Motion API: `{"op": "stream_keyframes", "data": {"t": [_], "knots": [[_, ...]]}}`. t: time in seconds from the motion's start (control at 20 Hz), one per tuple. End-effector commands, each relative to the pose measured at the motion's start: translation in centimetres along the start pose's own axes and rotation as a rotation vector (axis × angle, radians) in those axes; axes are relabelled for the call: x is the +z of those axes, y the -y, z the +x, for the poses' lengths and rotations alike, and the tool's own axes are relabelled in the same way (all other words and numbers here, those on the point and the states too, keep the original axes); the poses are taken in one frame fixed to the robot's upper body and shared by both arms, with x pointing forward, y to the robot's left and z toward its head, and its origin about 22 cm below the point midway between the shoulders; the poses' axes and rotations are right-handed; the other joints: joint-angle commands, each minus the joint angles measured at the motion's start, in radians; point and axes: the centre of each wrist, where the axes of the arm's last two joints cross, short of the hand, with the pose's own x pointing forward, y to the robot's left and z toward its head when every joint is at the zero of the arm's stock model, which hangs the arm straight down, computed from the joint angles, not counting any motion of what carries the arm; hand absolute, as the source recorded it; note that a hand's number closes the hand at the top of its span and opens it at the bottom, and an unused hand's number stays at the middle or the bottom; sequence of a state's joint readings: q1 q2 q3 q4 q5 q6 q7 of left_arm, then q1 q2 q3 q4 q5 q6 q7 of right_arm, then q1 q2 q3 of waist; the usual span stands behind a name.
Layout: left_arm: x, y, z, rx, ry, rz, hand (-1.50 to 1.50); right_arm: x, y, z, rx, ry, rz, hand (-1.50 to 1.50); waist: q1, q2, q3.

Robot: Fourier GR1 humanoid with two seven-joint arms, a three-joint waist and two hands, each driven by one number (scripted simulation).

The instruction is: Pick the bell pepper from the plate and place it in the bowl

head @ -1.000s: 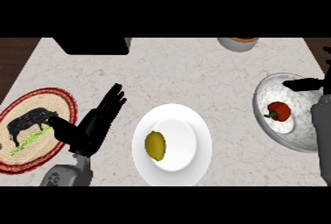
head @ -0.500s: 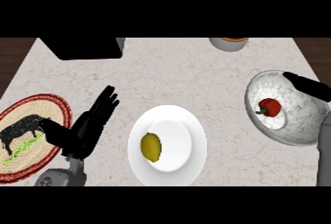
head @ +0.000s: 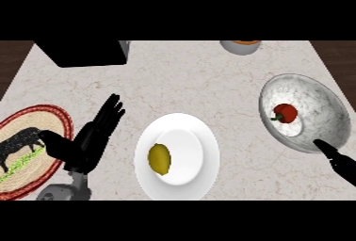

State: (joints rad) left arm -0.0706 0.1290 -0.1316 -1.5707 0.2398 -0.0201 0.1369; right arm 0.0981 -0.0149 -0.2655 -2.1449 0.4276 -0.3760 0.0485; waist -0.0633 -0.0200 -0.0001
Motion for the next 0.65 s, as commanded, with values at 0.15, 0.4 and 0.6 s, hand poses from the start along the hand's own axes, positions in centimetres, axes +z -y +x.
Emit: {"op": "stream_keyframes", "data": {"t": [0.15,0.4,0.6], "knots": [[1.0,-0.4,-1.0,0.008,-0.008,0.035,0.00,7.0,5.0,4.6,0.002,0.041,0.050,1.50,-0.032,-0.008,0.001],[1.2,-0.5,-0.4,0.018,-0.010,0.061,0.00,11.1,4.9,3.6,0.007,-0.044,0.137,1.50,-0.063,-0.023,0.004],[1.1,-1.4,-0.2,0.009,-0.014,0.074,0.00,15.5,4.2,2.7,0.003,-0.145,0.280,1.50,-0.075,-0.023,0.003]]}}
